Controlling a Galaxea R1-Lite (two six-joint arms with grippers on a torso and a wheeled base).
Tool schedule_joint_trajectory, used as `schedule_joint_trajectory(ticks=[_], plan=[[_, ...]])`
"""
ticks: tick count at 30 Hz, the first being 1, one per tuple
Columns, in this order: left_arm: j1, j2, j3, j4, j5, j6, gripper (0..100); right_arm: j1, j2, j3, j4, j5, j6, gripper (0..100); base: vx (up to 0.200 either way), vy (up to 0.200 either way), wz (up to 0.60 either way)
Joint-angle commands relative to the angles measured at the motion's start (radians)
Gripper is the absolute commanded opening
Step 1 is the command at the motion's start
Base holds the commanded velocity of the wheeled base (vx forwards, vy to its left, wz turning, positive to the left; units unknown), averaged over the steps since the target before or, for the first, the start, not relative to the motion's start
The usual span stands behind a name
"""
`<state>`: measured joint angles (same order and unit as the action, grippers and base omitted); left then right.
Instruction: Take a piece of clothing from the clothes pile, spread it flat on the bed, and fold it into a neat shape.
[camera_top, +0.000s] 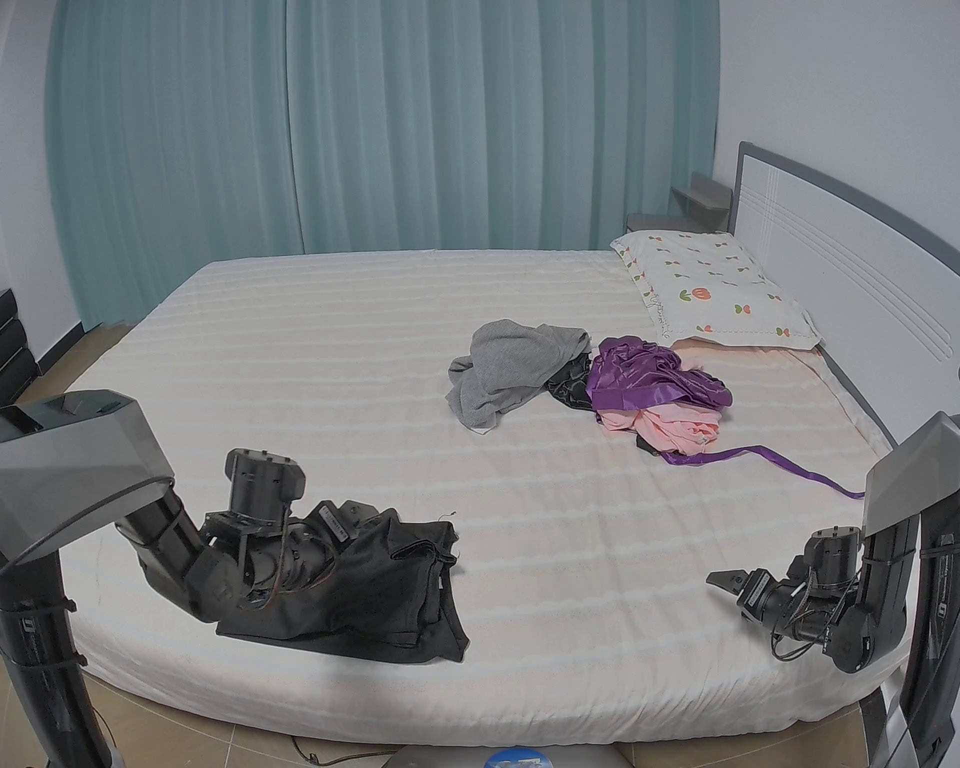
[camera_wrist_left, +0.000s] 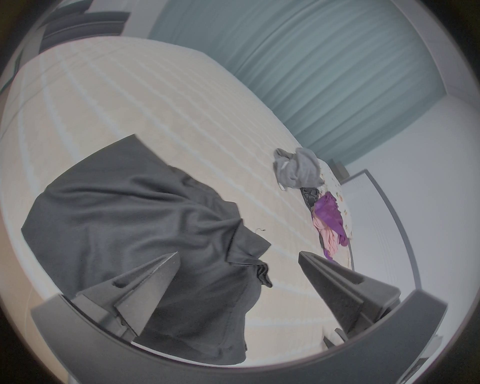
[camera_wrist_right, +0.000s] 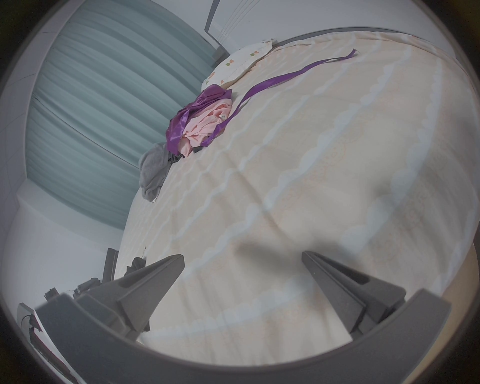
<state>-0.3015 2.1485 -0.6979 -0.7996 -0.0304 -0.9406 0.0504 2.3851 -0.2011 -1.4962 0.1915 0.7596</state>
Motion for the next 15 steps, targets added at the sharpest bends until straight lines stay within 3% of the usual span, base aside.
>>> schedule_joint_trajectory(ticks=[1, 5, 9, 15], plan=[[0.090, -0.025, 0.170, -0.115, -0.045, -0.075, 100, 0.088, -0.009, -0.001, -0.030, -0.003, 0.024, 100, 0.000, 0.000, 0.00], [0.163, -0.027, 0.270, -0.185, -0.078, -0.078, 100, 0.170, -0.006, -0.046, -0.021, -0.015, 0.003, 100, 0.000, 0.000, 0.00], [0.197, -0.010, 0.328, -0.224, -0.140, -0.083, 100, 0.235, -0.017, -0.132, 0.025, -0.009, -0.034, 100, 0.000, 0.200, 0.00], [0.203, -0.004, 0.322, -0.250, -0.152, -0.086, 100, 0.335, -0.018, -0.271, 0.105, 0.000, -0.031, 100, 0.000, 0.200, 0.00]])
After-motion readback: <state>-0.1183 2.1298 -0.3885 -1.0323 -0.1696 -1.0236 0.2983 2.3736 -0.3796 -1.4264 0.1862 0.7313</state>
